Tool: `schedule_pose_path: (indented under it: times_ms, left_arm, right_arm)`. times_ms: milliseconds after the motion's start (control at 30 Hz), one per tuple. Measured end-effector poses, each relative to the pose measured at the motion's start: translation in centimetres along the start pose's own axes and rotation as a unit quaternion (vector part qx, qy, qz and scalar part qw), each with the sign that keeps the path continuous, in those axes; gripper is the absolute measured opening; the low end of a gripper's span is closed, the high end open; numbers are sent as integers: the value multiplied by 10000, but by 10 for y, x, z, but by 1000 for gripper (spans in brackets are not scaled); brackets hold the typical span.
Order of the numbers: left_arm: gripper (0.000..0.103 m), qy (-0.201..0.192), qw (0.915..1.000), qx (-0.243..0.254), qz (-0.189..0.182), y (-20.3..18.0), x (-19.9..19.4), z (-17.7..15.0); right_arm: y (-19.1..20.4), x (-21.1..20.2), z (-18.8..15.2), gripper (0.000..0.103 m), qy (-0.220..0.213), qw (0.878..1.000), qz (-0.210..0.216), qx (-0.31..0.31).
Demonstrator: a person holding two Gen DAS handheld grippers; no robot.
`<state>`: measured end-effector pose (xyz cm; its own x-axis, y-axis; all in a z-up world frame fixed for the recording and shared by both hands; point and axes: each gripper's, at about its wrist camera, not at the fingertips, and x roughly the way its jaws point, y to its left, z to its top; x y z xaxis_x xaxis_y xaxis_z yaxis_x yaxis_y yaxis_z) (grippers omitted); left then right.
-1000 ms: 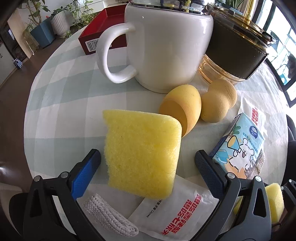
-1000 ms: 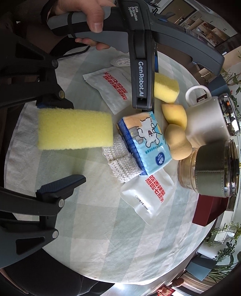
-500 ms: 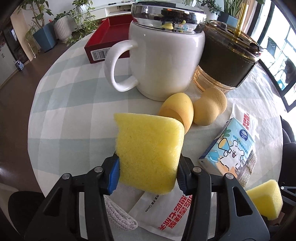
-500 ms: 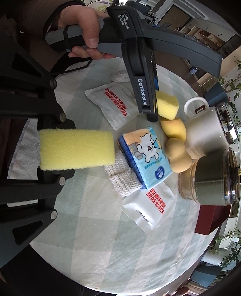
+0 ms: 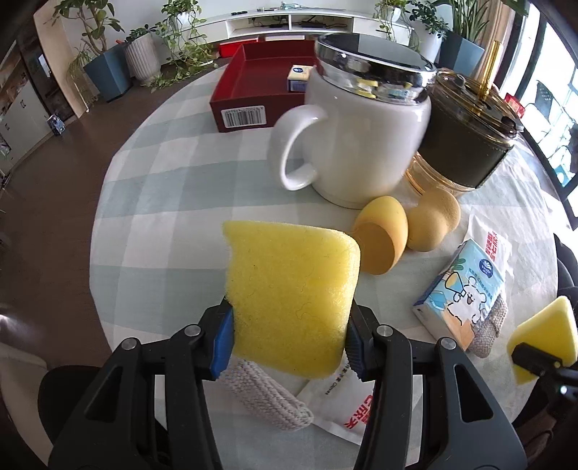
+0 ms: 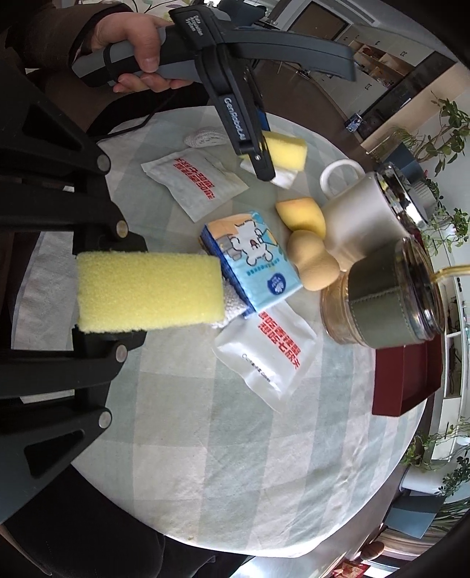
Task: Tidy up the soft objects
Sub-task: 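Carry both sponges to the red tray and open the right tool over it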
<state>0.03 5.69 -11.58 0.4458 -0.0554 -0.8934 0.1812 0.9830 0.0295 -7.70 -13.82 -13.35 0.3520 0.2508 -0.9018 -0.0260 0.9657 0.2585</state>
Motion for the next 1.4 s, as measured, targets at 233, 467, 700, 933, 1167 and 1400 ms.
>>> schedule_pose_path:
  times_ms: [233,467,700,933,1167,1400]
  left_arm:
    - [48,-79,9995,-213,223,30,-2,15]
    - [48,-79,9981,-433,433,57,5,29]
    - [48,-9,9958,-675,616,87,18,47]
    - [48,-28,9937,-774,809,109,32,74]
    - [48,-166,9930,-639,983,120,43,117]
    - [48,-268,9939,-409,992,111,53,156]
  right_arm:
    - [-38,-11,18,25,-192,9990,-298,278]
    - [-69,-17,48,25,-346,9966,-626,413]
    - [-92,-15,81,25,-426,9944,-847,461]
    - [-101,-10,119,25,-484,9937,-924,412]
    - [-104,-6,163,25,-601,9931,-954,315]
    - [-101,5,206,25,-637,9937,-903,187]
